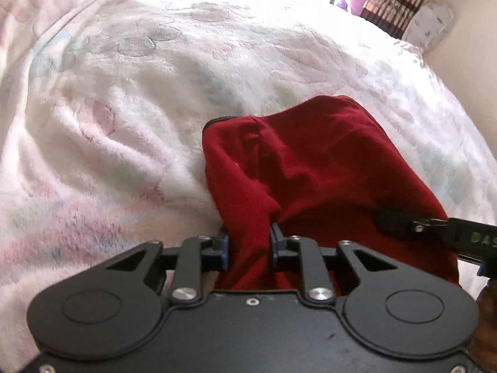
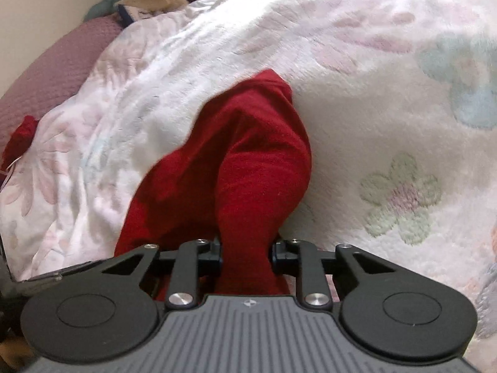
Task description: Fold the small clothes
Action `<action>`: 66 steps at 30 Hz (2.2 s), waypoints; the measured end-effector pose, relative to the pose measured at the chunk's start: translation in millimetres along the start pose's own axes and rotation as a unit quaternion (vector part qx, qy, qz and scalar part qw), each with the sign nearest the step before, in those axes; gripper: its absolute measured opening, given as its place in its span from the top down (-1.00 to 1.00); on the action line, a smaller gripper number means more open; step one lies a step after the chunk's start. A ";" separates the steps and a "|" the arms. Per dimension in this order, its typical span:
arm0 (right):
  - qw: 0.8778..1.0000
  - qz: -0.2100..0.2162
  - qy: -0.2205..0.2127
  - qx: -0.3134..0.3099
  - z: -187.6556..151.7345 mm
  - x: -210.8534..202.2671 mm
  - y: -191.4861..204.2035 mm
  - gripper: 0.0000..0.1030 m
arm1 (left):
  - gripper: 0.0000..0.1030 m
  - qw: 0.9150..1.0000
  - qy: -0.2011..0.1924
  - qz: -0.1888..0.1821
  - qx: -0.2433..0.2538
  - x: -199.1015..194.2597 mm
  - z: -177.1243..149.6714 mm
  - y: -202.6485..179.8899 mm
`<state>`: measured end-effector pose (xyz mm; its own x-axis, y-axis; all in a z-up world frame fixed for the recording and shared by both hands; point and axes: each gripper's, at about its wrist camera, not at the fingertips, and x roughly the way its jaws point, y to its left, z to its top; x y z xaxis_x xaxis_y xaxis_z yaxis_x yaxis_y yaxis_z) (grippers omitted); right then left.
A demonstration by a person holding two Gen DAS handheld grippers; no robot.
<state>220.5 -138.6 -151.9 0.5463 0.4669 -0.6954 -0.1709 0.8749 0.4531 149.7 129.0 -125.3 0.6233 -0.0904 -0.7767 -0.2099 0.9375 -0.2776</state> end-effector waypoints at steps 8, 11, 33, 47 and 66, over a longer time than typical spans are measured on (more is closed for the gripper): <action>0.999 0.038 -0.017 -0.006 23.7 -40.5 8.3 0.49 | 0.73 0.997 -0.057 -0.050 0.030 -44.1 13.3 -52.0; 0.999 0.037 -0.032 -0.006 33.5 -62.8 1.6 0.49 | 0.73 0.995 -0.068 -0.067 0.042 -44.7 22.7 -83.1; 0.993 -0.056 -0.019 0.103 29.2 -94.4 -206.3 0.27 | -0.22 0.989 0.061 -0.047 0.124 87.1 -17.0 -209.2; 0.975 -0.180 -0.130 -0.014 14.6 -179.7 -113.4 0.70 | -0.17 0.976 0.007 -0.057 0.210 -3.6 -34.7 -232.5; 0.983 -0.181 -0.040 -0.004 -77.3 -164.9 -100.5 0.19 | -0.32 0.969 0.095 0.016 0.227 3.9 -72.1 -210.0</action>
<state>84.2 -293.6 -125.9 0.6345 0.1128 -0.7647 0.0404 0.9831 0.1785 141.9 -92.4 -110.8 0.4621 -0.0792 -0.8833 0.1526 0.9883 -0.0088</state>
